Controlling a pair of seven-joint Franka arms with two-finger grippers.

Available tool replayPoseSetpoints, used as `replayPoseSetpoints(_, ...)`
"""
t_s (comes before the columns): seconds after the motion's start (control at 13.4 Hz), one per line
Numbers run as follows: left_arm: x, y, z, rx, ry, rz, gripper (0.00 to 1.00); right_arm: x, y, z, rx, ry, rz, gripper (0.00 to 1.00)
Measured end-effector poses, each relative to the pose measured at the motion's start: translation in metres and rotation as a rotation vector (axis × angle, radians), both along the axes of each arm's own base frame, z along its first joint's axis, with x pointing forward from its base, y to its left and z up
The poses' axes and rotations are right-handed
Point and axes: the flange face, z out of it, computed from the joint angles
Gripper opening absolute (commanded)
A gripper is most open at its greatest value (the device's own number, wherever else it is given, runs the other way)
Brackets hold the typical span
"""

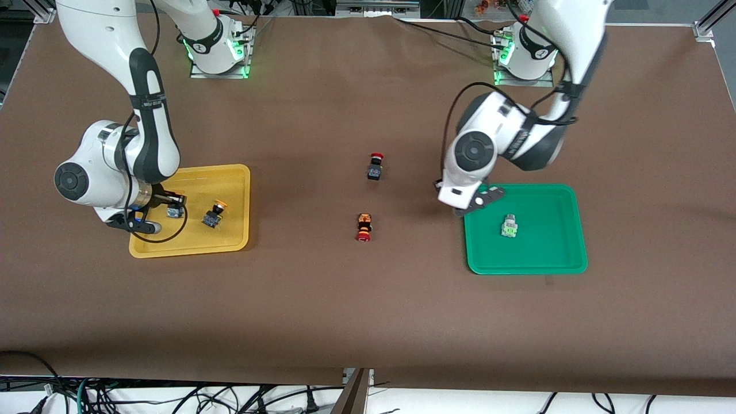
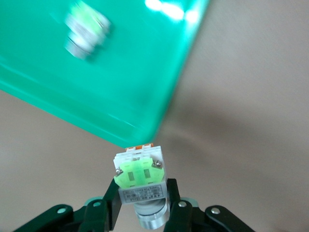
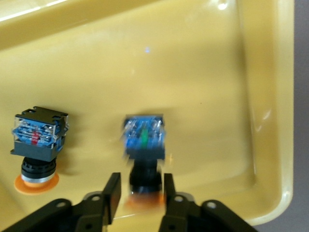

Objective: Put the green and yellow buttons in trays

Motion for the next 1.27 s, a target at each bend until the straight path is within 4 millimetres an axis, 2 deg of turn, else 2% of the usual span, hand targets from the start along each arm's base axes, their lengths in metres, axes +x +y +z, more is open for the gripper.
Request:
replayPoseSetpoints(0.15,0.024,0.055,0.0,0.034,0.026,-0.137,0.06,0.007,0.014,0.009,0.014,-0.007,0.005,0.99)
replayPoseSetpoints(0.22,0.035,0.085,-0.004,0.037,0.042,-0.202,0.06,0.014,0.026,0.021,0.024,-0.005,-0.015,0.99)
replayPoseSetpoints(0.3,0.045,0.114,-0.008,0.018,0.054,-0.263,0.1,0.022,0.043,0.039,0.033,0.005,-0.043,0.99)
replayPoseSetpoints(0.45,0.066,0.167,-0.022,-0.055,0.049,-0.384,0.19,0.033,0.091,0.084,0.047,0.006,-0.085,0.99)
replayPoseSetpoints(0.52,0.072,0.191,-0.033,-0.091,0.053,-0.445,0.33,0.035,0.116,0.107,0.048,-0.014,-0.089,0.99)
replayPoseSetpoints(0.6,0.076,0.206,-0.045,-0.119,0.059,-0.492,0.85,0.034,0.138,0.133,0.041,-0.045,-0.082,1.0)
replayPoseSetpoints(0.67,0.077,0.212,-0.056,-0.137,0.066,-0.521,1.0,0.031,0.153,0.161,0.033,-0.081,-0.061,0.99)
replayPoseSetpoints(0.75,0.076,0.209,-0.062,-0.147,0.074,-0.538,1.0,0.025,0.159,0.189,0.03,-0.112,-0.035,1.0)
replayPoseSetpoints(0.82,0.075,0.202,-0.062,-0.152,0.075,-0.55,1.0,0.019,0.155,0.216,0.031,-0.129,-0.012,1.0)
replayPoseSetpoints(0.97,0.076,0.194,-0.046,-0.157,0.075,-0.554,1.0,0.004,0.139,0.26,0.045,-0.148,0.009,0.99)
replayPoseSetpoints(1.05,0.078,0.192,-0.025,-0.17,0.064,-0.535,1.0,-0.003,0.134,0.277,0.053,-0.154,0.018,1.0)
replayPoseSetpoints(1.12,0.082,0.192,0.004,-0.186,0.042,-0.511,1.0,-0.009,0.132,0.288,0.058,-0.157,0.03,0.99)
replayPoseSetpoints(1.27,0.083,0.195,0.082,-0.184,0.015,-0.486,1.0,-0.014,0.134,0.306,0.065,-0.16,0.05,1.0)
